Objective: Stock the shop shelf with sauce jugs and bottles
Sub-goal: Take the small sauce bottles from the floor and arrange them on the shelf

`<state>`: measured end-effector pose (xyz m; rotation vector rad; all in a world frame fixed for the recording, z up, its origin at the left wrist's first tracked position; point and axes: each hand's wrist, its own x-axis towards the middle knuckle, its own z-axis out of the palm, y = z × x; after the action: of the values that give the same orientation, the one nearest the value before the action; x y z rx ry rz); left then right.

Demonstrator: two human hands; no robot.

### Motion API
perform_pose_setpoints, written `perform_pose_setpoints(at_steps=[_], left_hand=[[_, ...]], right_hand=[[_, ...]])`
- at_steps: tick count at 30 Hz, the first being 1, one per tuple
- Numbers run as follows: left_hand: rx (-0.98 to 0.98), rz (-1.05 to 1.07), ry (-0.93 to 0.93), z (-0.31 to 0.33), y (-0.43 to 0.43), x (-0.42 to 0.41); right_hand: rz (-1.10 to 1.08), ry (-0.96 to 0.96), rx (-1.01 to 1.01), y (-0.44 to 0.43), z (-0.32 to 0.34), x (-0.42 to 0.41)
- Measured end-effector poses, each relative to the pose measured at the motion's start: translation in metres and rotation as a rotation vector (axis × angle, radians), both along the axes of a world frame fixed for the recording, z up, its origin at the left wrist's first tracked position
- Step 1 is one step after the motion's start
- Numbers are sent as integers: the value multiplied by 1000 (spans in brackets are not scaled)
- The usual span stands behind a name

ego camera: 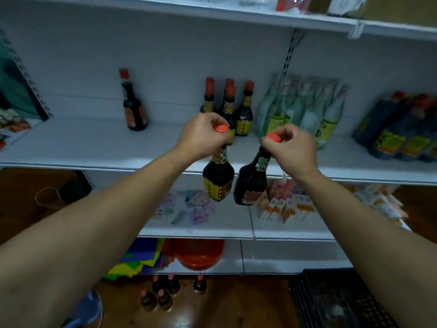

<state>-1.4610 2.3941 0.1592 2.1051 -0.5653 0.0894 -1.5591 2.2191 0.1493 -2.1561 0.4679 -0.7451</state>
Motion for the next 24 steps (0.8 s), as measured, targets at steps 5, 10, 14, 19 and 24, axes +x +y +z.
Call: perform_pose_setpoints(at_steps=[5, 10, 14, 19, 24], left_hand=[[-72, 43, -31, 23, -19, 25], [-103, 102, -53, 20, -40, 51], [-74, 128, -60, 17, -56, 71], [-62, 174, -43, 4, -72, 93], [-107, 197, -2, -9, -82, 108]], right_hand=[[-3, -75, 25, -14, 22, 35], [6, -66, 25, -34, 19, 78], [7, -46, 41, -54, 12, 113], [-10, -40, 66, -69, -1, 145], [47, -35, 56, -74, -6, 163]])
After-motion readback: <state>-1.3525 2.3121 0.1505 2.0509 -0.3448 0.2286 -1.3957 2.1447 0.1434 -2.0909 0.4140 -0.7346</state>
